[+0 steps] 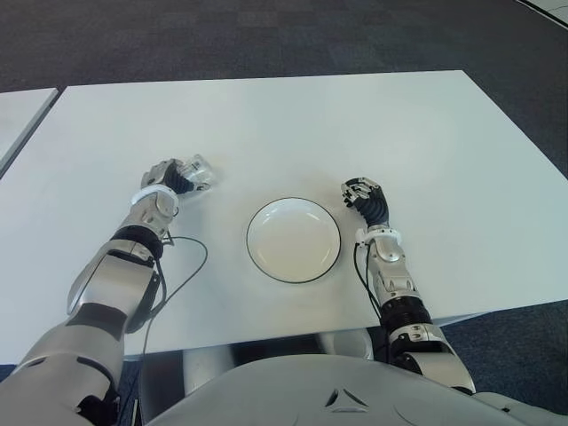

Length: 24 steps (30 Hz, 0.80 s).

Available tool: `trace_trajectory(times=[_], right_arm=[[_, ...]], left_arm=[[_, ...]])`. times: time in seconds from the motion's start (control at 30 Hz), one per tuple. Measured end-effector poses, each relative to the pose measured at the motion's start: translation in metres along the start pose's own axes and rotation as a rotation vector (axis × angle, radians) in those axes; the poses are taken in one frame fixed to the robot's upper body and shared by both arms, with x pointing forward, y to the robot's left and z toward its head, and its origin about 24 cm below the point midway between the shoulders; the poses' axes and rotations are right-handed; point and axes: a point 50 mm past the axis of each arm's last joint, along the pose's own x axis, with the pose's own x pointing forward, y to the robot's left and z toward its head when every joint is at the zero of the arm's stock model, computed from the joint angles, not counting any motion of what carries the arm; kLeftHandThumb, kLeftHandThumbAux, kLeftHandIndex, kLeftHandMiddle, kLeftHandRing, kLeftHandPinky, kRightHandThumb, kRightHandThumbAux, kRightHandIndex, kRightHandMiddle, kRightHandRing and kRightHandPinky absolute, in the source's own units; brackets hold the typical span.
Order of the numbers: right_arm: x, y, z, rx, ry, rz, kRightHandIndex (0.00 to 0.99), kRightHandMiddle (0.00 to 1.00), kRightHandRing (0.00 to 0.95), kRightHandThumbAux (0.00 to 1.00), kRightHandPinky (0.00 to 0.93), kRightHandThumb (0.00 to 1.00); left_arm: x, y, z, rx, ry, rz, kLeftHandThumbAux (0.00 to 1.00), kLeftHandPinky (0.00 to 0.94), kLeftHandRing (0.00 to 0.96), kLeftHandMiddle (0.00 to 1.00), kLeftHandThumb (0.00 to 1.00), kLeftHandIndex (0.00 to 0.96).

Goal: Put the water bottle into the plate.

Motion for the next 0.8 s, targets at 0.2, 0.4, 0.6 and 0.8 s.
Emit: trace_trajectory(times=[0.2,0.4,0.6,0.8], right_arm=[[0.0,0.0,0.0,-0.001,0.0,0.0,0.434,0.628,0.616,0.73,0.603,0.704],[0.0,-0.001,0.0,-0.001,0.0,-0.001,0.434,0.627,0.612,0.73,0.6,0.704],[0.001,0.0,0.0,-0.001,-0.002,0.0,0.434,0.628,0.613,0.729,0.605,0.704],[0.001,0.0,0.0,0.002,-0.006,0.0,0.434,0.628,0.612,0.729,0.599,0.704]], left_arm=[[0.0,0.0,0.001,-0.031,-0.003,0.003,0.671,0.848,0.848,0.542,0.85,0.393],[0.0,-0.001,0.001,-0.036,-0.012,0.003,0.671,0.853,0.852,0.539,0.85,0.392],[0.0,0.002,0.005,-0.045,-0.048,0.014,0.671,0.837,0.852,0.535,0.851,0.393],[0.002,0.009,0.014,-0.043,-0.098,0.041,0.67,0.816,0.844,0.533,0.852,0.394]])
